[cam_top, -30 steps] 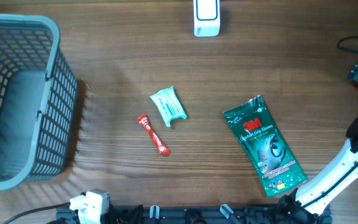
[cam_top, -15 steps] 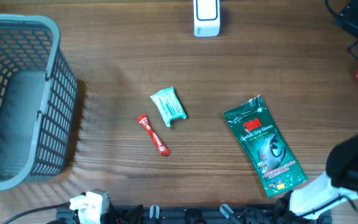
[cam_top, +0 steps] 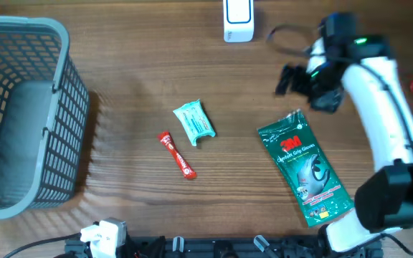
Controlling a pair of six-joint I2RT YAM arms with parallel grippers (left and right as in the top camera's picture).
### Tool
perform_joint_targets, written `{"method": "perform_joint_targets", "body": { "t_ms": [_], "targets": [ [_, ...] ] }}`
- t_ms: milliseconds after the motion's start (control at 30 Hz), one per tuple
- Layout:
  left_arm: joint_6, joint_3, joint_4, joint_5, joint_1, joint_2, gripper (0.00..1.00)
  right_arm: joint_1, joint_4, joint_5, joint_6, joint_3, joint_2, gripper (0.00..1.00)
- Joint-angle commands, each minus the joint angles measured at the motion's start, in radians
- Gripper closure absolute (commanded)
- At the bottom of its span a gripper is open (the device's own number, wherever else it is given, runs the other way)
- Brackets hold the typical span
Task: Scan the item barcode
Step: 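Lower the right gripper onto the green 3M glove pack and pinch it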
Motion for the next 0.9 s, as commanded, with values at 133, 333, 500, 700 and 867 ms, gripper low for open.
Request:
{"method": "perform_joint_targets", "body": {
  "t_ms": [133,333,500,700,867],
  "targets": [
    [-0.003,0.0,0.003,0.002,-0.001,-0.003,0.0,0.15,0.175,0.009,0.148,-0.408,0.015,0.0],
    [-0.003,0.0,0.003,0.001,-0.001,-0.003,0.0,0.148,0.224,0.216,0.451,-0.49,0.015,0.21],
    [-0.003,0.0,0.003,0.002,-0.001,-0.003,0.0,0.148,0.292,0.247,0.487,-0.492,0.017,0.81],
    [-0.003,0.0,0.003,0.001,-0.001,-0.003,0.0,0.148,0.34,0.332,0.489,-0.494,0.019,0.91],
    [-0.003,0.0,0.003,0.001,-0.001,-0.003,0.0,0.148,0.458,0.376,0.49,-0.562,0.019,0.86]
  ]
}}
